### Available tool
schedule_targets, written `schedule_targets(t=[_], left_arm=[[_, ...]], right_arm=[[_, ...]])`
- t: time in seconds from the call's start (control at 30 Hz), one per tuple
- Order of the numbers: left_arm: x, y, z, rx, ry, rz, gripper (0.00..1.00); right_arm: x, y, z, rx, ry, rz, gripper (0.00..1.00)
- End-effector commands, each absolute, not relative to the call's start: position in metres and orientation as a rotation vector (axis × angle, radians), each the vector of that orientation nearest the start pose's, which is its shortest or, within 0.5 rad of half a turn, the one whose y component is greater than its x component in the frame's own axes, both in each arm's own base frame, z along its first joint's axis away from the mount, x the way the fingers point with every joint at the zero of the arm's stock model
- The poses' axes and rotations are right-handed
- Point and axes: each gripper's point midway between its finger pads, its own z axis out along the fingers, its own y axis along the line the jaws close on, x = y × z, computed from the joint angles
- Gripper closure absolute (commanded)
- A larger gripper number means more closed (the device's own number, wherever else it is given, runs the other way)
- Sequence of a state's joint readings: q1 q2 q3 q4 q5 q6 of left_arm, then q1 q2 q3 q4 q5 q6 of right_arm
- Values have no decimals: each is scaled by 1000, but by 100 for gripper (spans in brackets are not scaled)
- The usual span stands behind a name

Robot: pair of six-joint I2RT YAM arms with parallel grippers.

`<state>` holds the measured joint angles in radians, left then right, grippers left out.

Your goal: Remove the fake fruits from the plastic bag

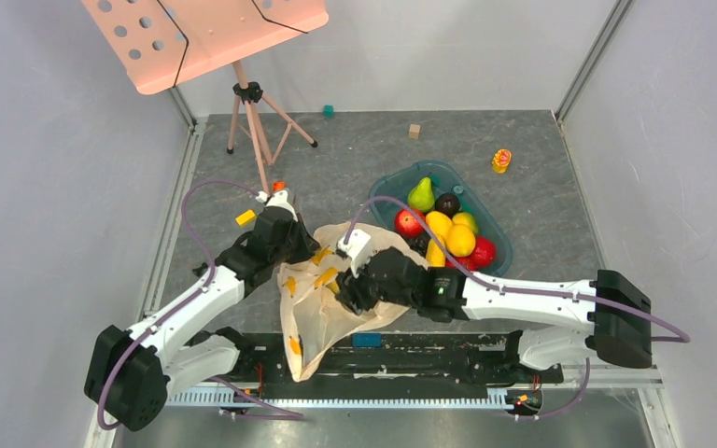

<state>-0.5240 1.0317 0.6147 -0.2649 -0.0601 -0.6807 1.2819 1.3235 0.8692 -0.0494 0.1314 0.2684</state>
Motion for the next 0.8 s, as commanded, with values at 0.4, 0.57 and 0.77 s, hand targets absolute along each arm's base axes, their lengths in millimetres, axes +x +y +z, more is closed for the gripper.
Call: schedule_targets(t=[0.4,0.57,0.77], left_arm=[[269,-176,101,-183,2308,-575,98],[267,-178,92,-175,2330,-579,98],[265,-177,86,-177,2339,-575,98]], right_arm=[[189,373,129,-1110,1929,642,26],[199,374,116,-1120,1935,601,8],[210,381,107,-1125,1931,589,3]])
